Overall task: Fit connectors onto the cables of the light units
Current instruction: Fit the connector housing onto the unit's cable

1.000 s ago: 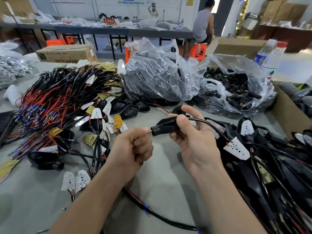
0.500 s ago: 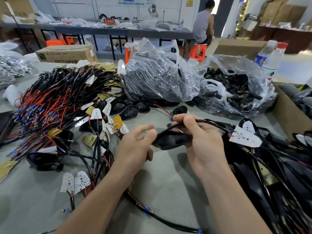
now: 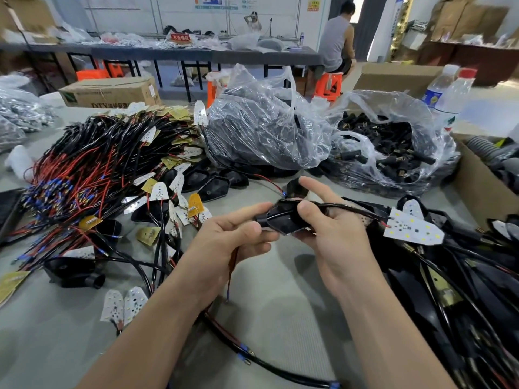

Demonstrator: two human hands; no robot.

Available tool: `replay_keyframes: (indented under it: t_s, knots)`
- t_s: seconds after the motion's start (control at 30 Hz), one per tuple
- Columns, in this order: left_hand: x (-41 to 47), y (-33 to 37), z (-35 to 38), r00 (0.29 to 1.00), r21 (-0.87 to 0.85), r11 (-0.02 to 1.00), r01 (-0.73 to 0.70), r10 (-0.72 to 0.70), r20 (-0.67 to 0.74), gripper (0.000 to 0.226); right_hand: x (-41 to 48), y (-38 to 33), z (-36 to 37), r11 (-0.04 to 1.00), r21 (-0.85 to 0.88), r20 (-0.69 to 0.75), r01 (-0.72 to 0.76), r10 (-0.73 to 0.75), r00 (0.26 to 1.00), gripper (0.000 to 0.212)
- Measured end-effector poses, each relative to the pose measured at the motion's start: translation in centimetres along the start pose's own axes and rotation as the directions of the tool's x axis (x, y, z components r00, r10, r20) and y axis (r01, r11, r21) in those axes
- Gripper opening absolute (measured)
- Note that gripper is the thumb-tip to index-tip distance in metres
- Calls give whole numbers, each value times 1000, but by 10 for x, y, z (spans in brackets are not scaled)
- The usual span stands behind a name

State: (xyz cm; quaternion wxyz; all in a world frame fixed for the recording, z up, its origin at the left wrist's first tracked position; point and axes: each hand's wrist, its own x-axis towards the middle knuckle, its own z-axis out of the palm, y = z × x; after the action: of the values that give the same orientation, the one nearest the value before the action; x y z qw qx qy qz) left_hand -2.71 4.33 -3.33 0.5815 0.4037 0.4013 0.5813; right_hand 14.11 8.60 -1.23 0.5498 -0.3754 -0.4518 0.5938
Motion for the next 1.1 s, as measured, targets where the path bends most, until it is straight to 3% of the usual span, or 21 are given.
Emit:
replay_keyframes:
  t_s: [0.13, 0.23, 0.33, 0.43, 0.47, 0.53, 0.63, 0.7, 0.77, 0.83, 0.87, 0.97, 1.03, 1.1]
  knots:
    - [2, -4, 3, 975, 245, 968, 52, 4, -222, 16, 4, 3, -1, 994, -83, -121, 74, -84, 989, 35]
    - [3, -5, 3, 950, 277, 956, 99, -8, -313, 21, 7, 1, -1, 994, -19, -224, 103, -105, 969, 29]
    - [2, 0, 4, 936, 212, 973, 91, -10, -353, 25, 8, -4, -4, 989, 140, -144, 50, -29, 989, 20]
    - [2, 6, 0, 920, 19, 998, 64, -51, -389, 23, 2, -4, -1, 963, 254, 187, -92, 45, 981, 47]
    - [2, 7, 0, 920, -34, 998, 61, -69, -387, 21, 0, -3, 2, 962, 251, 238, -106, 45, 970, 54]
    - [1, 9, 0, 924, -101, 993, 58, -92, -371, 21, 0, -2, 6, 955, 283, 190, -93, 40, 981, 46]
    - [-1, 10, 3, 932, -127, 992, 26, -70, -354, 29, 6, -4, 4, 869, 484, 7, -107, 119, 993, 20]
    - [-1, 10, 3, 931, -142, 990, -12, -41, -364, 29, 10, -4, -1, 821, 558, -11, -118, 149, 989, 5]
    - [-1, 10, 1, 926, -151, 988, -32, -28, -377, 26, 10, -3, -2, 812, 573, 9, -115, 134, 991, 11]
    - [0, 11, -1, 928, -150, 988, -21, -37, -370, 24, 11, -4, -2, 792, 605, -14, -87, 120, 993, 34]
    - [-1, 11, 0, 933, -149, 989, -1, -53, -357, 22, 12, -6, -2, 779, 623, -47, -66, 121, 991, 38]
    - [-5, 13, 3, 969, -44, 994, 103, -111, -219, 13, 13, -13, -11, 769, 638, -131, -36, 155, 979, 21]
    - [-11, 14, 1, 985, 100, 980, 170, -171, 10, 6, 15, -16, -18, 762, 647, -162, -34, 181, 970, 19]
    - [-16, 14, -3, 914, 185, 960, 210, -260, 311, 10, 15, -18, -18, 753, 657, -165, -44, 200, 966, 22]
